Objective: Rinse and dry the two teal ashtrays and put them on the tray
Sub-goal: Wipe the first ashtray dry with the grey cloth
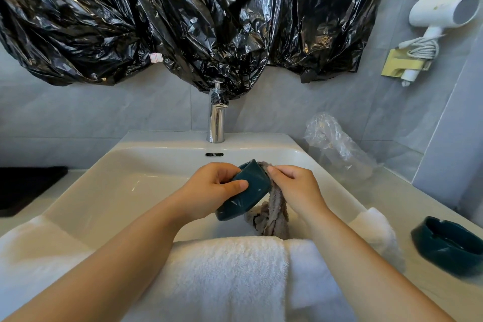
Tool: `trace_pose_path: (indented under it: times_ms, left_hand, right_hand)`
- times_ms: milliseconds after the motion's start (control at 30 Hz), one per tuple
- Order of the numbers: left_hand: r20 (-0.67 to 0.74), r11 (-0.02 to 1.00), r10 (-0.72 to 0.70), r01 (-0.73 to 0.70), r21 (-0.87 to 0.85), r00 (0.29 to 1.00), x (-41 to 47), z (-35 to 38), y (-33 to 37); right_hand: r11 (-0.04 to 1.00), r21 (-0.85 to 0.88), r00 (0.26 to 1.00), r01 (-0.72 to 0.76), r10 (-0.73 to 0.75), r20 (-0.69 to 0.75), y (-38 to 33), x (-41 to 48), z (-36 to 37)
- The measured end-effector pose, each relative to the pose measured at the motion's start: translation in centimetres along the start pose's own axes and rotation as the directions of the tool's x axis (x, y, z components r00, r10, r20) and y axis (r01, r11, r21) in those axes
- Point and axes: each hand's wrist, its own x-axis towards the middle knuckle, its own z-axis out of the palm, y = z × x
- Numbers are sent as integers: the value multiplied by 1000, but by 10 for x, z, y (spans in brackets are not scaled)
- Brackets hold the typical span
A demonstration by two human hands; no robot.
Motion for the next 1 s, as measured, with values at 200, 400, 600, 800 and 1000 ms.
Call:
trace_pose_path:
  times_ms: [200,400,600,800,1000]
  left_hand:
    - [13,984,-61,62,-164,998,2,-2,0]
    - [-64,977,-138,126,-172,988,5,0,0]
    - [-57,992,-96,90,-93,994,6,-1,-5]
    - [-18,998,-56,55,-14,998,4,2,-3]
    - [29,999,-43,42,10,999,2,4,-2]
  right_hand:
    - [973,206,992,-101,82,100,-2,-4,-3]
    - [989,146,983,35,-60,173,-9,-12,-2]
    - [996,-13,996,83,-84,-44,-4,-8,-1]
    - [934,-116,941,337,-339,10,-14,-18,3]
    - [973,-128,978,193,-201,-49,-9,-8,4]
